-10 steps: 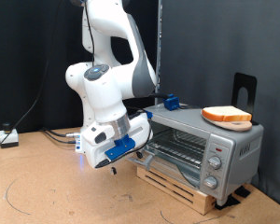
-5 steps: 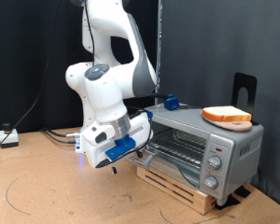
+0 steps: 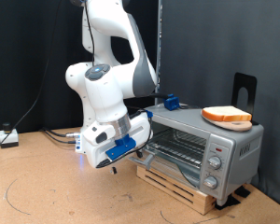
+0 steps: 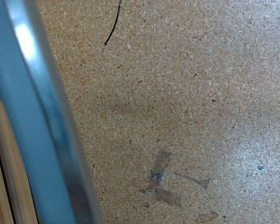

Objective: Make a piece of toast with the oven

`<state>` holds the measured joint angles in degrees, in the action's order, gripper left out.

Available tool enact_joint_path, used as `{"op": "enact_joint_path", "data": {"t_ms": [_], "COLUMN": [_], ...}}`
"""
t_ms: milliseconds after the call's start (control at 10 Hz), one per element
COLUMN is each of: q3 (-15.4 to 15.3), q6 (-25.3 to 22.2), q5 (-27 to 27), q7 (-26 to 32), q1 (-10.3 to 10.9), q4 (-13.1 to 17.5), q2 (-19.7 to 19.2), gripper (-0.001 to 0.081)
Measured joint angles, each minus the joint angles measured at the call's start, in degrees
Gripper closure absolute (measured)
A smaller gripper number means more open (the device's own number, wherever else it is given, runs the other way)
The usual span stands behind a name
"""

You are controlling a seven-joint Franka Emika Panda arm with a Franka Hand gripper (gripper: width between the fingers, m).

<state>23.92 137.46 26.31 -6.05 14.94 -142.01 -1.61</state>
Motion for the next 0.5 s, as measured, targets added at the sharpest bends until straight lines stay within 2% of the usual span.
{"op": "enact_joint_path", "data": {"t_ms": [500], "q3": [0.0], "q6": [-0.7], "q5": [0.1], "q7": [0.2], "q1": [0.0], "q4": [0.0], "q2": [0.7], "gripper": [-0.0001]}}
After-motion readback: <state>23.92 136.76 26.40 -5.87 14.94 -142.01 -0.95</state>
